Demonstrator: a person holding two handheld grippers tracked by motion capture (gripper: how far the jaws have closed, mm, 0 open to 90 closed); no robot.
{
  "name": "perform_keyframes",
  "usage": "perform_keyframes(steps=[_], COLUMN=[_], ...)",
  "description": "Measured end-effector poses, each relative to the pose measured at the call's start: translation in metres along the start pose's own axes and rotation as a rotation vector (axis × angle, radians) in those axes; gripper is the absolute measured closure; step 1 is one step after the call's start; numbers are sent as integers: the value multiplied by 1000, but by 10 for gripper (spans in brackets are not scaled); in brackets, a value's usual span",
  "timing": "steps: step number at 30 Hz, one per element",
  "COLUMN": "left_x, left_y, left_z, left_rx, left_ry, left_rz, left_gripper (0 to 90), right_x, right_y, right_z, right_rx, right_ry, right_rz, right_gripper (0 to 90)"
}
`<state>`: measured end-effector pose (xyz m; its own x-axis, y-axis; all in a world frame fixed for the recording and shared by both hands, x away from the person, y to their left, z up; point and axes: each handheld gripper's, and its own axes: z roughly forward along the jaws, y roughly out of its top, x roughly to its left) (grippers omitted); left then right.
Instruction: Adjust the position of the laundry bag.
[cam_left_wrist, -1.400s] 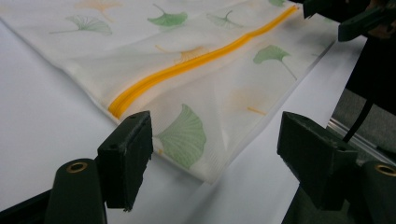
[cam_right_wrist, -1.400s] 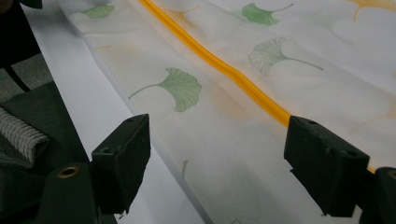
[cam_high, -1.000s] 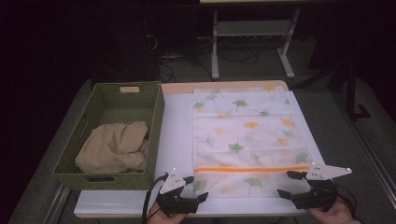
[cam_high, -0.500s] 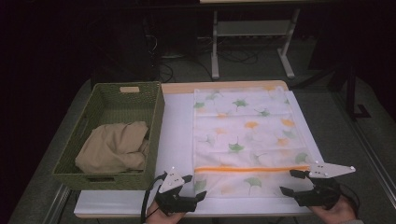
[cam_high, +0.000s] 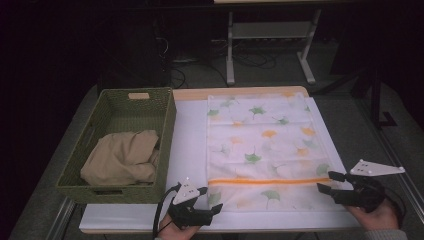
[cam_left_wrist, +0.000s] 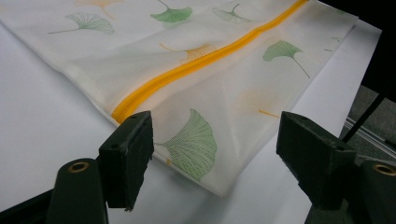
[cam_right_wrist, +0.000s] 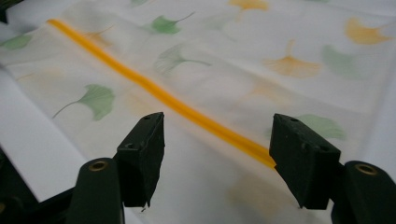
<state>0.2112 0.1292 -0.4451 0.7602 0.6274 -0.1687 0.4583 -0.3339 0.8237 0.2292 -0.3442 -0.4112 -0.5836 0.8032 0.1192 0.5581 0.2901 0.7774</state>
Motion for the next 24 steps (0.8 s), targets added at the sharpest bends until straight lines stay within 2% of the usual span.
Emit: perform_keyframes(steps=[2,4,7,12,16,17,20,21,22,23,24], left_x=[1,2,2,1,2,2,2,2,0,0,-1], left_y=[0,1,1,1,3,3,2,2,2,2,2], left_z=[1,3,5,9,16,19,21,22,22,22,23], left_rx=[8,28,53,79,98,118,133,137,142,142,146], left_ry=[1,4,5,22,33,58,81,99,119,119,141], left_rz=[1,0,1,12,20,32,50,65,82,82,100], left_gripper=[287,299,308,330,400,429,479,514,594,631,631], right_x=[-4,-11,-12,-10,-11,-11,-12,-13,-14,-14,-14], right_y=[1,2,2,0,-2,-4,-5,-5,-6,-6,-6], right_z=[-3,-9,-9,-3,0,1,1,2,1,1,1], right_rx=[-8,-21,-24,3,22,32,40,40,38,38,37], right_ry=[-9,-39,-46,-49,-52,-55,-60,-61,-65,-65,-64], right_rz=[16,40,40,24,22,24,27,28,32,32,35], right_gripper=[350,350,349,349,347,345,340,339,336,336,336])
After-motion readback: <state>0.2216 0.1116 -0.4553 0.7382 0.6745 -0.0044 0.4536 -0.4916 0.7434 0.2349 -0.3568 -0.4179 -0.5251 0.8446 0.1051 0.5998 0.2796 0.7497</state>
